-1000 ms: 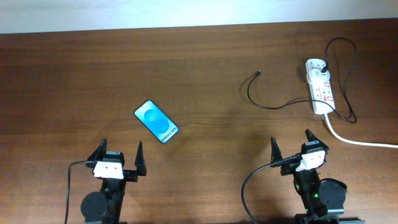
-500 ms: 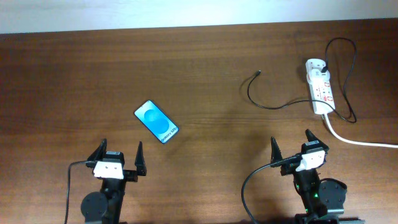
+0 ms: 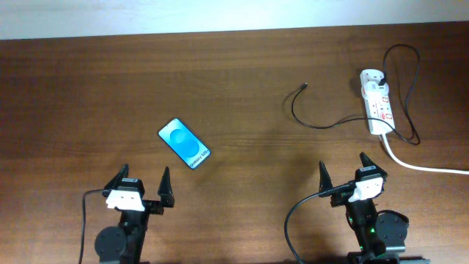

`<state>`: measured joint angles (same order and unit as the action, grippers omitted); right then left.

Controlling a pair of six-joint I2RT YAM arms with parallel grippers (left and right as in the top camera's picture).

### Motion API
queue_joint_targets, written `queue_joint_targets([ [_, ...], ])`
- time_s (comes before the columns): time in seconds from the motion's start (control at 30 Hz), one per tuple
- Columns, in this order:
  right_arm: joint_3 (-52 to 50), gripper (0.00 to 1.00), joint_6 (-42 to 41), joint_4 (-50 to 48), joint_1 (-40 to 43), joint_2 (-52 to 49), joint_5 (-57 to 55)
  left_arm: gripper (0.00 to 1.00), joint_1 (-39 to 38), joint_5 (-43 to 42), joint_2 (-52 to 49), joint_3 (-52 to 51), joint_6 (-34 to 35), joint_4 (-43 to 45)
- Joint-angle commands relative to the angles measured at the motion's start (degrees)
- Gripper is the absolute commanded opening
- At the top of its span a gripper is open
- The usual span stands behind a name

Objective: Plug charger to phone and switch on socket
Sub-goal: 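Move the left gripper over the blue phone and lower onto it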

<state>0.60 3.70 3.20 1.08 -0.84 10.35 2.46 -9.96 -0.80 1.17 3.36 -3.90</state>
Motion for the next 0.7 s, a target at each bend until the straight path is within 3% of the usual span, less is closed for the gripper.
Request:
queue_joint_targets([
  [0.0,-0.28,0.99,0.37,0.44,-0.37,0.63,-0.50,0.99,0.33,-1.03,-1.77,6.14,3.74,-1.05],
  [0.13,-0.28,0.99,0.37,0.44,-0.37,0.63,-0.50,0.99,0.33,-1.03,-10.54,14.56,3.72,-4.46],
  [0.27,-0.28,0.99,0.37,0.44,-0.37,0.63,-0.50,1.00,0.31,-4.28,-28.04,28.72,3.74,-8.76],
  [0.4,-0.28,0.99,0.37,0.44,-0.37,0.63,-0.50,0.99,0.11,-4.09,-47.30,45.35,11.28,-21.31],
  [0.53,-0.28,0.99,0.37,0.44,-0.37,0.63,-0.50,0.99,-4.50,-4.28,-64.17,60.74,11.39,-31.45],
  [0.6,-0.28,0.99,0.37,0.44,-0.37,0.63,-0.50,0.99,-7.65,-5.62,-70.66,65.51,11.61,-32.04],
  [0.67,-0.28,0.99,0.37,0.44,-0.37,0.63,-0.50,0.99,-8.98,-12.55,-76.15,65.96,11.63,-30.21],
])
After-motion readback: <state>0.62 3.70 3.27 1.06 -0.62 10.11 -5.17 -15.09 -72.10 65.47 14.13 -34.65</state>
